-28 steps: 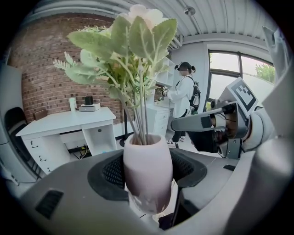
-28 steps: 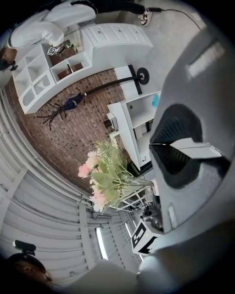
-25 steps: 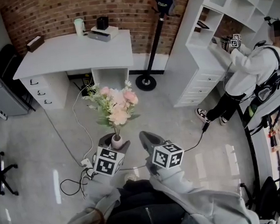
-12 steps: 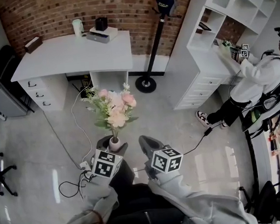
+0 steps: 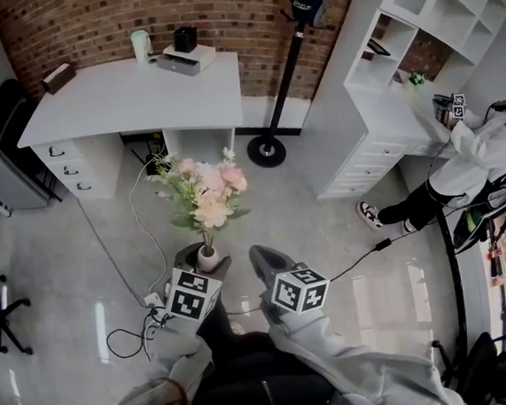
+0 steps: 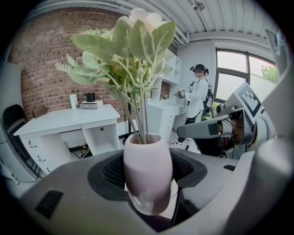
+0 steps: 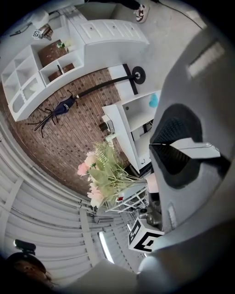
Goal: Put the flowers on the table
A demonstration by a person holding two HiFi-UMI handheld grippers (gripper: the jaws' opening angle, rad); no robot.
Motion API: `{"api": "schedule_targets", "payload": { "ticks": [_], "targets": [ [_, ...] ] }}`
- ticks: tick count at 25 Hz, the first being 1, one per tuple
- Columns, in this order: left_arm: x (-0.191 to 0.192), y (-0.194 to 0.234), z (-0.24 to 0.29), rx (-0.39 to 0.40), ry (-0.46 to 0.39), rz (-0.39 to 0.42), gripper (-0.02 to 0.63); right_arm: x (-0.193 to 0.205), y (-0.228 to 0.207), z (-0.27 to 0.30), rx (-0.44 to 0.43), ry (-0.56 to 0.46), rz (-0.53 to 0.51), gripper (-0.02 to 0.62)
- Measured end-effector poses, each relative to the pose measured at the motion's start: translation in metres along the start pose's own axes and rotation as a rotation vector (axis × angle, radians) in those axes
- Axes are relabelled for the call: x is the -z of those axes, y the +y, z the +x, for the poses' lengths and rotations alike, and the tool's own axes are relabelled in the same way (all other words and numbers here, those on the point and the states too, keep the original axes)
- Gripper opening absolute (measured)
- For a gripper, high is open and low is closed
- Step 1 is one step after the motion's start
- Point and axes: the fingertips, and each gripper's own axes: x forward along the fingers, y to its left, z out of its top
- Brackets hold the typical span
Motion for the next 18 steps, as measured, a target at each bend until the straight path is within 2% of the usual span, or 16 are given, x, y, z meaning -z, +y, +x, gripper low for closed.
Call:
{"api": "schedule_targets", "payload": {
  "ticks": [7,12,18],
  "targets": [
    [-0.022,0.037,0.038,-0.004,-0.018,0.022,0.264,-0.026,-0.019,0.038,-0.008,0.001,-0.001,0.002],
    [-0.049,0.071,0.062,0.027,-0.002,0.025,0.264,-0.053,-0.034,0.081,-0.003,-0.006,0.011,0.002],
    [-0.086,0.131,0.091,0.03,0.02,0.032,0.264,-0.098,-0.057,0.14,0.022,-0.022,0.037,0.002]
  ]
}}
